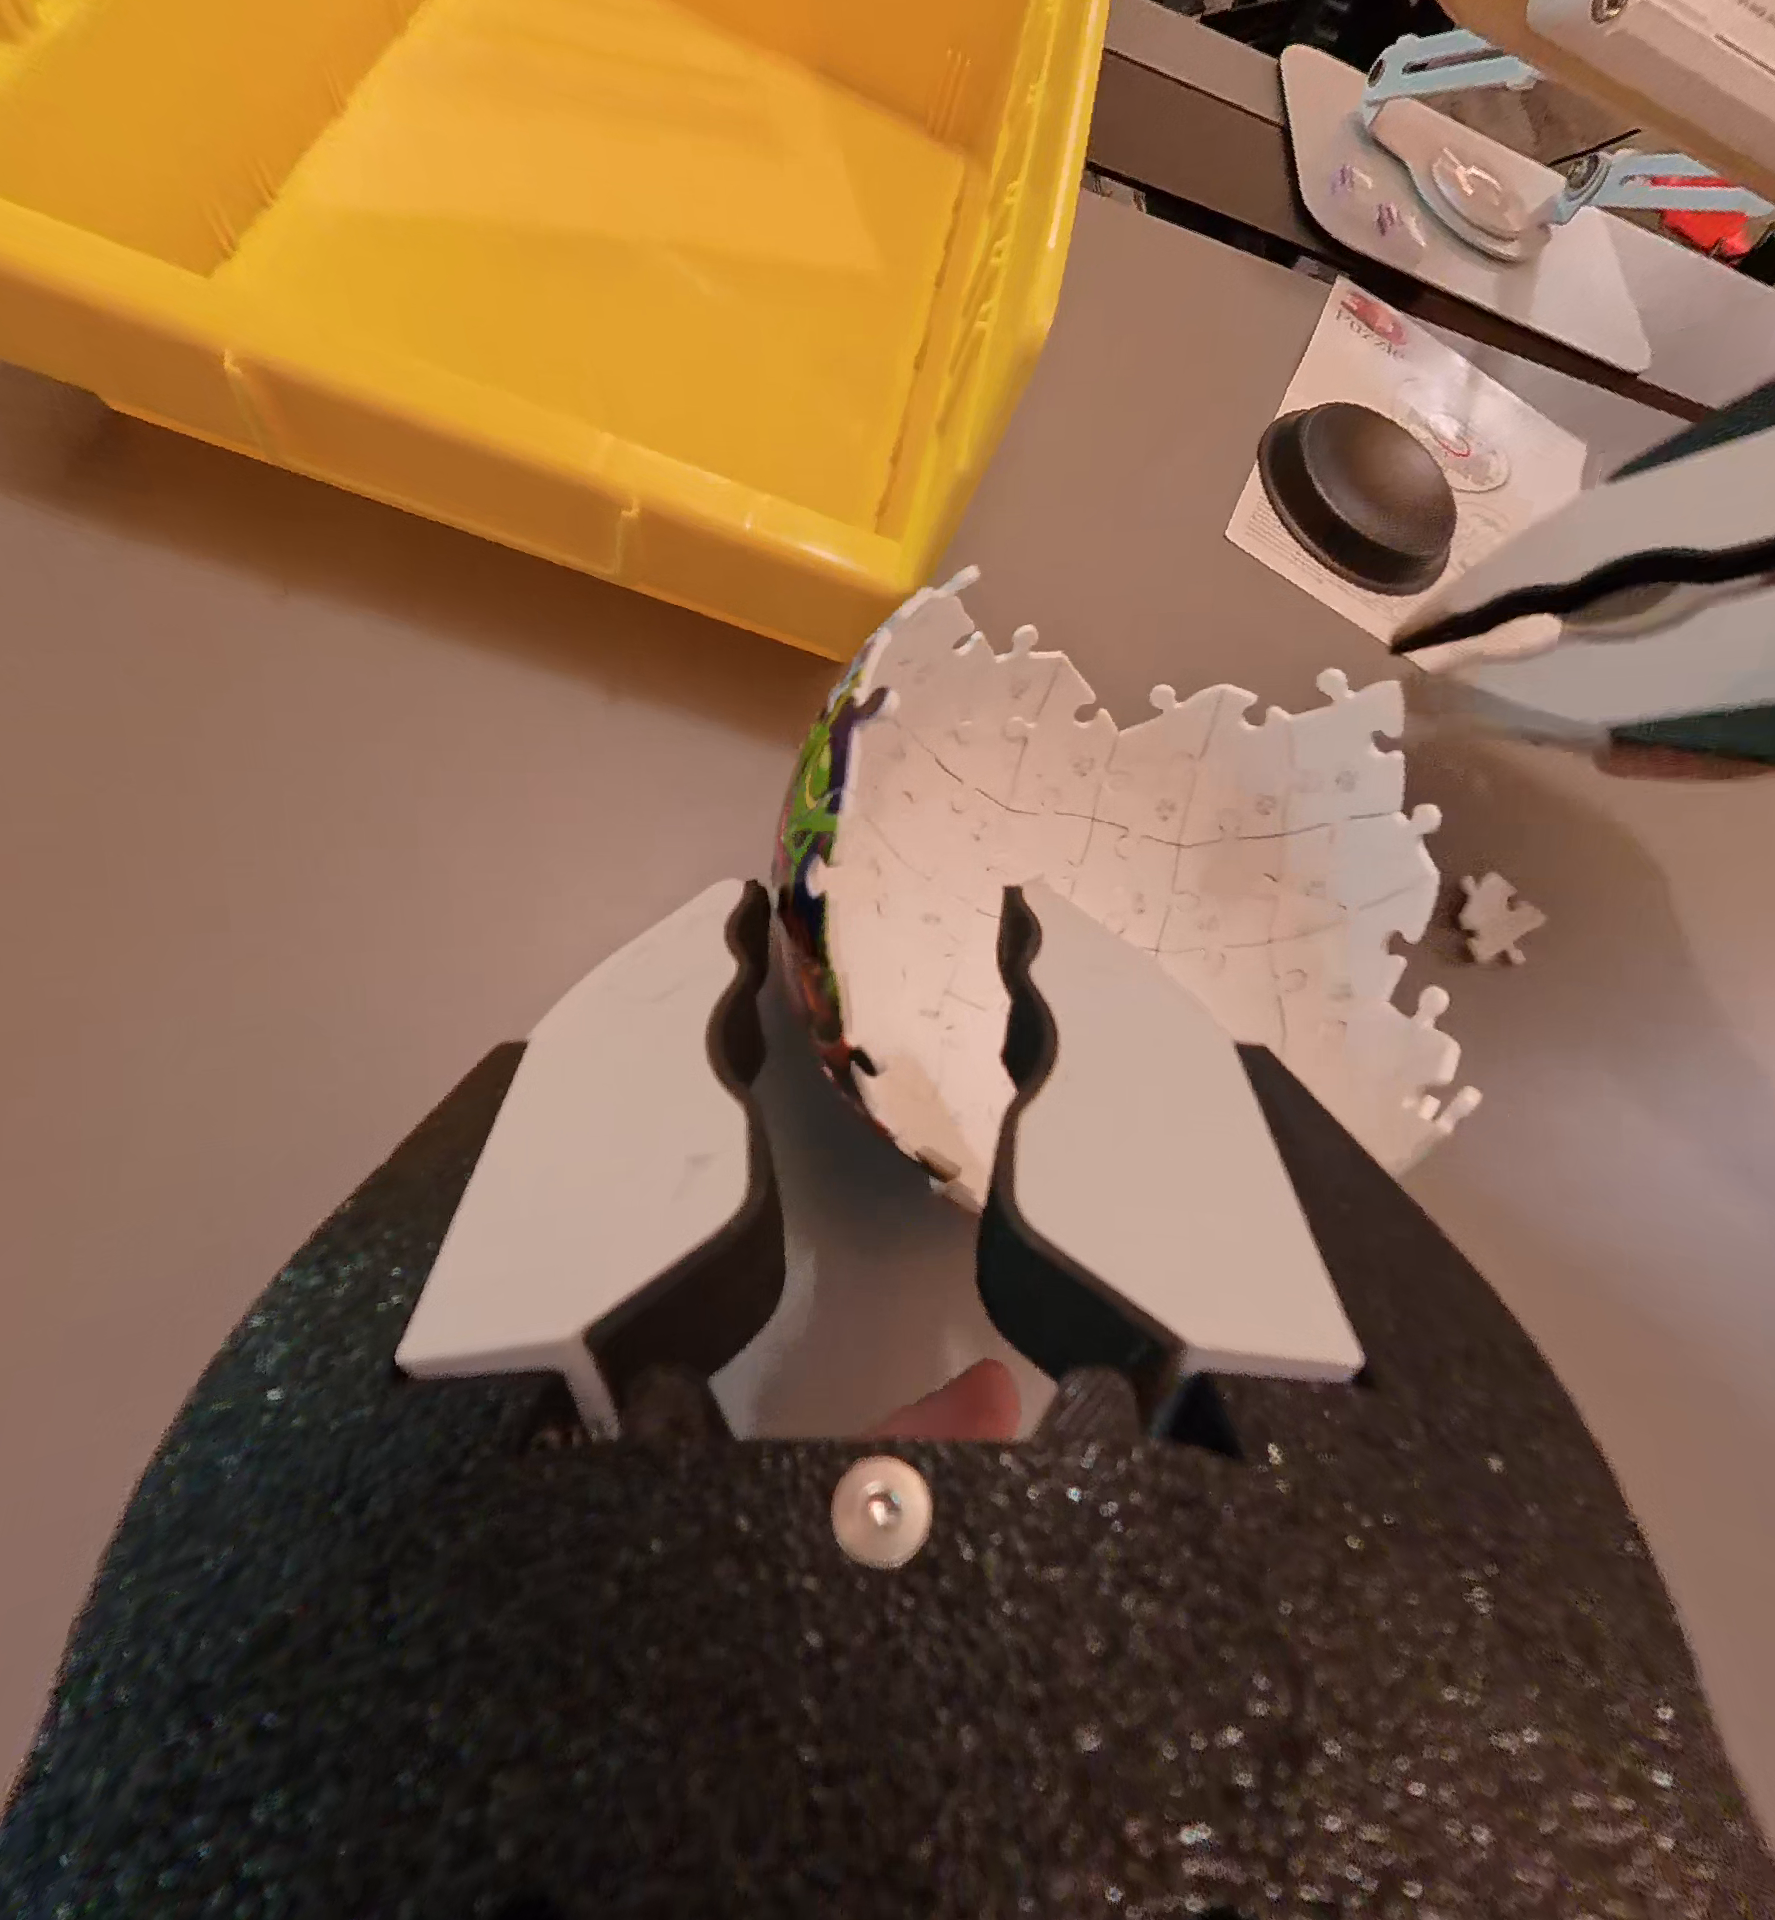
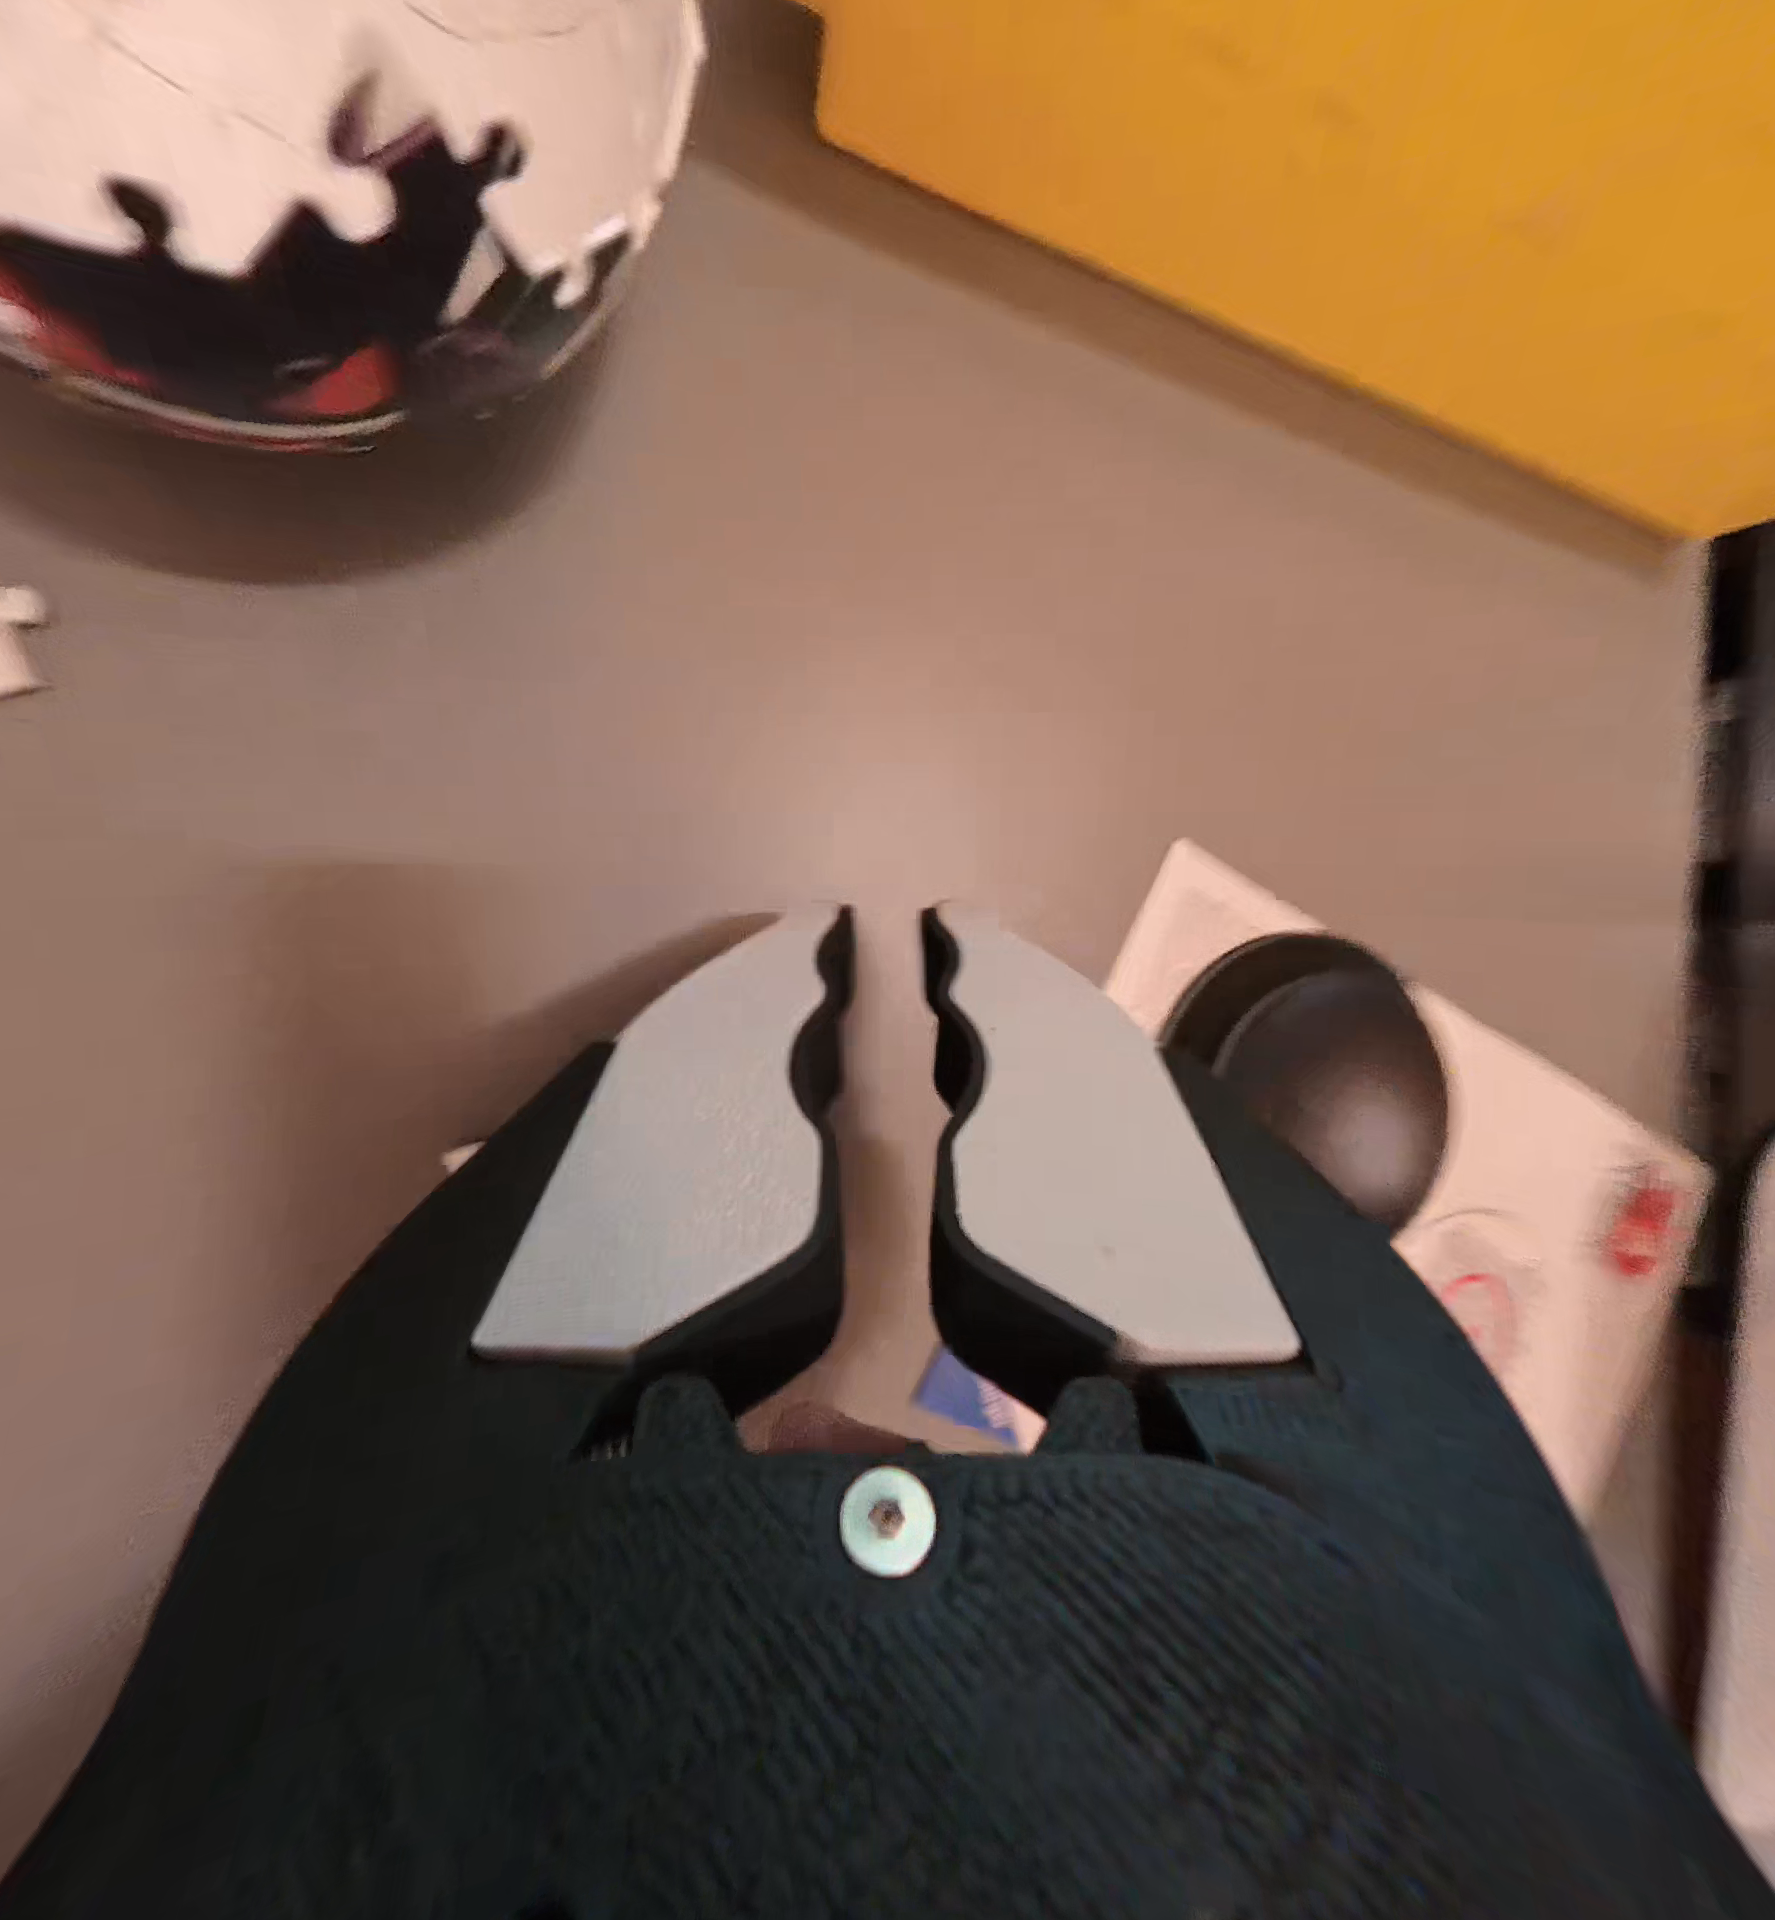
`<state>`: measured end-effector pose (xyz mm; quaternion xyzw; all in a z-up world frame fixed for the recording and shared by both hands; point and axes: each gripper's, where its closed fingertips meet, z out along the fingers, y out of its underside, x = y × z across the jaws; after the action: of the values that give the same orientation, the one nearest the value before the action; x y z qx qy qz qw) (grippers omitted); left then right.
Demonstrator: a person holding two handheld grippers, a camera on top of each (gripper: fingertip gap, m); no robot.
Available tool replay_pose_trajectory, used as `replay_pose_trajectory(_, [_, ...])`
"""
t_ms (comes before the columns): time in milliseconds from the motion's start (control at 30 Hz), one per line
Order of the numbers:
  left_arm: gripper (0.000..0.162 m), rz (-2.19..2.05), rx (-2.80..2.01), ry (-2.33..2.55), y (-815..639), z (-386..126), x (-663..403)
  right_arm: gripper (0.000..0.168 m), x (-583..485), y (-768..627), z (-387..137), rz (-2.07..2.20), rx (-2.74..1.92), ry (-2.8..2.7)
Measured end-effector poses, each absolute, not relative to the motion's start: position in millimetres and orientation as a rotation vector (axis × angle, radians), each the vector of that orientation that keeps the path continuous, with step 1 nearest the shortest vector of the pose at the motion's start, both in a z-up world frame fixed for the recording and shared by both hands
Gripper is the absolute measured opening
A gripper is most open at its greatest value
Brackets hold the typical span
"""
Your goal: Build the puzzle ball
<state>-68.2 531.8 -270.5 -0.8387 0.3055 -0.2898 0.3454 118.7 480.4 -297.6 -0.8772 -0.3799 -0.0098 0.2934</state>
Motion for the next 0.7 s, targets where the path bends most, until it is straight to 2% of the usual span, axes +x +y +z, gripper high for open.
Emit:
replay_pose_trajectory(33, [0.043,-0.751,-2.171,0.791,532,-269,-69,0.021,119,470,-298,0.039,-2.357,-0.976])
replay_pose_trajectory(100, [0.044,-0.759,-2.164,0.79,532,-267,-69,0.02,119,441,-302,0.152,-2.405,-1.002])
replay_pose_trajectory(267, [0.045,-0.749,-2.156,0.8,532,-268,-66,0.042,123,404,-317,0.2,-2.414,-1.112])
replay_pose_trajectory(333, [0.045,-0.736,-2.151,0.809,532,-268,-65,0.04,118,397,-329,0.246,-2.414,-1.164])
replay_pose_trajectory(467, [0.045,-0.744,-2.146,0.816,530,-266,-65,0.022,111,398,-328,0.318,-2.395,-1.09])
replay_pose_trajectory(567, [0.045,-0.75,-2.143,0.818,530,-265,-65,0.022,110,398,-328,0.289,-2.393,-1.102])
replay_pose_trajectory(700, [0.047,-0.758,-2.12,0.835,529,-261,-63,0.007,112,399,-321,0.209,-2.356,-1.171])
